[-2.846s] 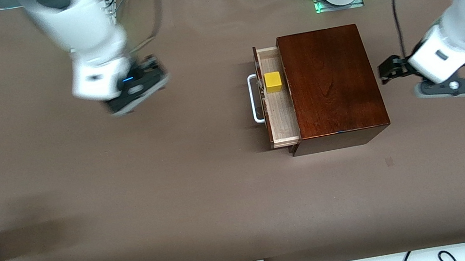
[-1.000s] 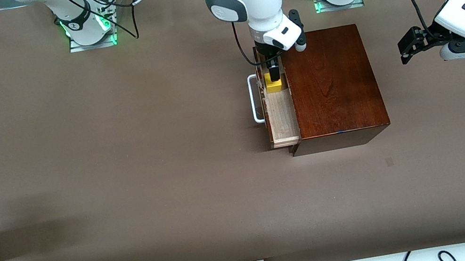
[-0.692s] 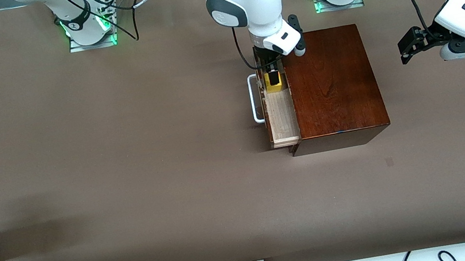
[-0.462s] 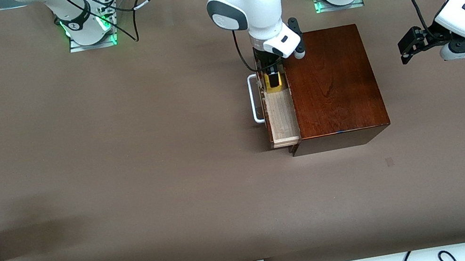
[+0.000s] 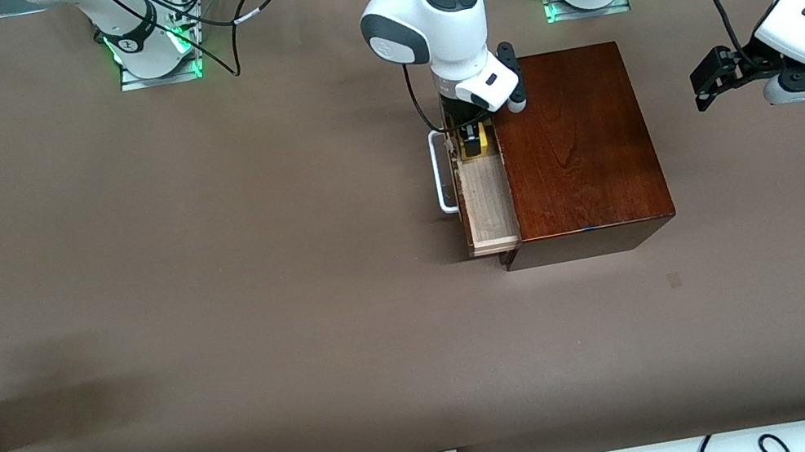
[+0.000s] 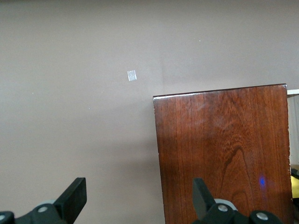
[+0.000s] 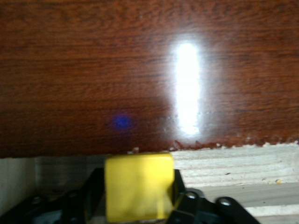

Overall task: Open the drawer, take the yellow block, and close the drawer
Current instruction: 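Close the right gripper on the yellow cube and lift it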

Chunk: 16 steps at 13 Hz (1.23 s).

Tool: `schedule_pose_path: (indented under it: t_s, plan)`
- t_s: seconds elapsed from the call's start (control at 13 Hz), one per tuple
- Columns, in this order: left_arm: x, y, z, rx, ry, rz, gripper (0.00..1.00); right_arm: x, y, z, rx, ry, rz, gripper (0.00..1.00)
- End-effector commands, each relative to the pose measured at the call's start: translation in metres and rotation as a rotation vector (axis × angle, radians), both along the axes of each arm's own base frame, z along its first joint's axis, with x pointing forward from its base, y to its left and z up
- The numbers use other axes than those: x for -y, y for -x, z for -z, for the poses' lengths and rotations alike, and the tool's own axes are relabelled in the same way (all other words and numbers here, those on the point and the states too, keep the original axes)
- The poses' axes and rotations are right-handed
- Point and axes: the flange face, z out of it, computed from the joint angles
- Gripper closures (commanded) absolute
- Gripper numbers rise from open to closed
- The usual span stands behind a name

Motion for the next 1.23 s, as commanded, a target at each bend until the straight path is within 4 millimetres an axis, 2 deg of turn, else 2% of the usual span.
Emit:
schedule_pose_path:
  t_s: [0.0, 0.08, 0.15, 0.23, 0.46, 0.69, 0.85, 1.0, 1.08, 1.15]
  plan:
    - [-0.004, 0.002, -0.003, -0.006, -0.006, 0.015, 0.0, -0.001, -0.006, -0.013, 0.019, -0.003, -0.012, 0.94]
    - [-0.004, 0.002, -0.003, -0.006, -0.006, 0.015, 0.0, 0.001, -0.006, -0.018, 0.017, 0.001, -0.005, 1.0]
    - [-0.004, 0.002, -0.004, -0.004, -0.006, 0.015, 0.0, 0.003, -0.007, -0.024, 0.01, 0.007, 0.004, 1.0]
    - [-0.003, 0.002, -0.004, -0.004, -0.006, 0.018, 0.0, 0.006, -0.012, -0.037, 0.01, -0.005, 0.016, 1.0]
    - [0.003, 0.002, -0.004, -0.004, -0.005, 0.028, 0.0, 0.011, -0.012, -0.073, -0.001, -0.009, 0.04, 1.0]
    - [0.007, 0.003, -0.004, -0.006, 0.0, 0.035, 0.0, 0.021, -0.008, -0.117, -0.011, -0.027, 0.078, 1.0]
    - [0.017, 0.004, -0.007, -0.002, 0.0, 0.05, 0.0, 0.045, -0.02, -0.156, -0.036, -0.043, 0.121, 1.0]
    - [0.031, 0.018, -0.007, -0.109, -0.003, 0.081, 0.0, 0.076, -0.038, -0.194, -0.051, -0.053, 0.169, 1.0]
    - [0.044, 0.025, -0.005, -0.158, 0.026, 0.114, 0.0, 0.094, -0.049, -0.206, -0.055, -0.045, 0.195, 1.0]
    - [0.045, 0.024, 0.001, -0.181, 0.042, 0.132, 0.0, 0.116, -0.062, -0.226, -0.056, -0.053, 0.227, 1.0]
